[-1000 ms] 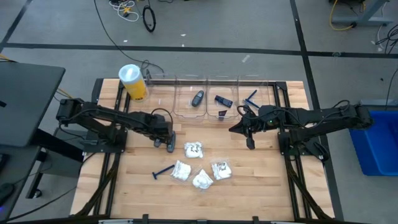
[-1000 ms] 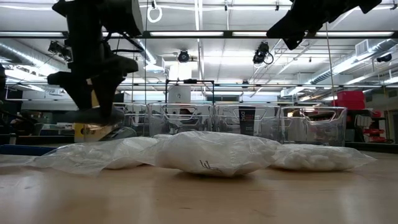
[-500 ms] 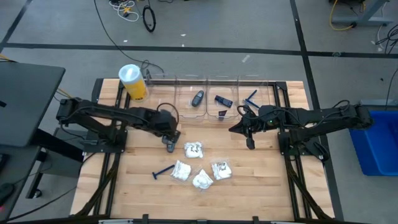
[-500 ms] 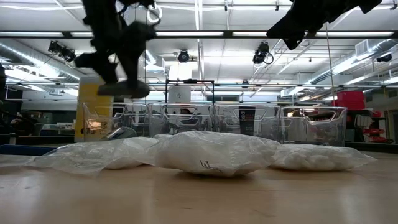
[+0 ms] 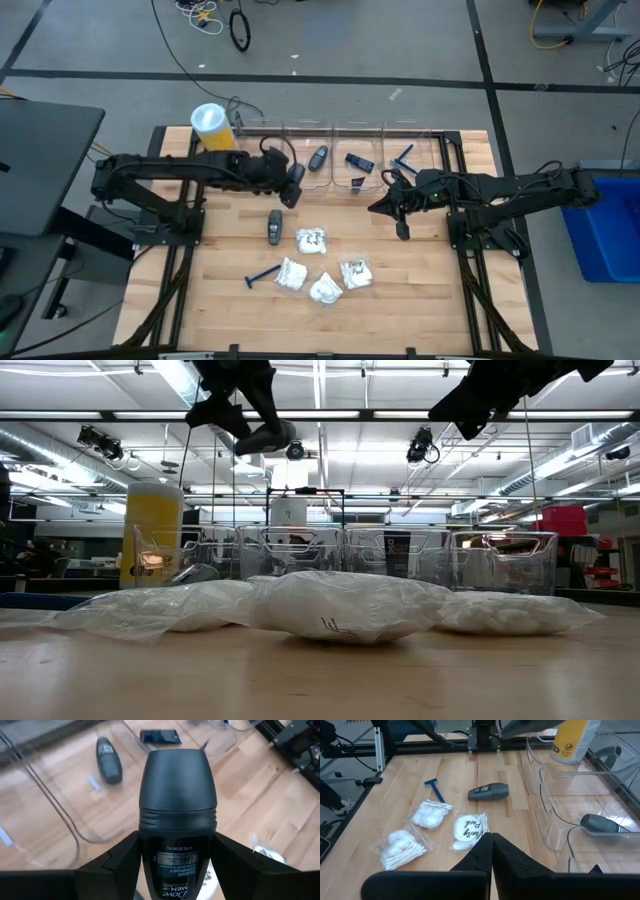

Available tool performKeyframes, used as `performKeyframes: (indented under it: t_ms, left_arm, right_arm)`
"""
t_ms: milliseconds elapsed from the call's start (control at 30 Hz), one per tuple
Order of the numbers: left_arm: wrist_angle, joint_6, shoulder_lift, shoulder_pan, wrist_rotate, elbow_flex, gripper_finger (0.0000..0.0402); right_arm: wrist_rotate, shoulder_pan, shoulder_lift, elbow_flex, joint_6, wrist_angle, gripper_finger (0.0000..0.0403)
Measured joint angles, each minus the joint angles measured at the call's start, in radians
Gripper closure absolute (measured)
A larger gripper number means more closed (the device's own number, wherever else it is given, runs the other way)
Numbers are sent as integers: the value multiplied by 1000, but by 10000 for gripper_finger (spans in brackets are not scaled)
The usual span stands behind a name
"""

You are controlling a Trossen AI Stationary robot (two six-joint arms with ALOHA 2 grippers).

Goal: Pick & Place Travel size toiletries
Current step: Put the black deodorant into the middle left transparent bin

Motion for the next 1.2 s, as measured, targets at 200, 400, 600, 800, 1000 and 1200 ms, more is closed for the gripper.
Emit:
performKeyframes:
  t_ms: [200, 400, 600, 800, 1000, 1200]
  left_arm:
    - [31, 60, 0, 46, 23, 1, 185]
    - [49, 118, 0, 76, 49, 1, 185]
    - [51, 156, 0, 106, 55, 1, 183]
    - [81, 171, 0, 139, 55, 1, 185]
    - [149, 212, 0, 191, 60, 1, 183]
    - [211, 243, 0, 252, 82, 1, 183]
  right_arm:
    - [21, -4, -30, 0, 27, 28, 396]
    - [53, -28, -105, 0, 21, 23, 397]
    - [53, -58, -175, 0, 8, -10, 397]
    - [53, -75, -201, 0, 7, -28, 397]
    - [53, -76, -201, 0, 0, -34, 397]
    - [53, -76, -201, 0, 0, -35, 397]
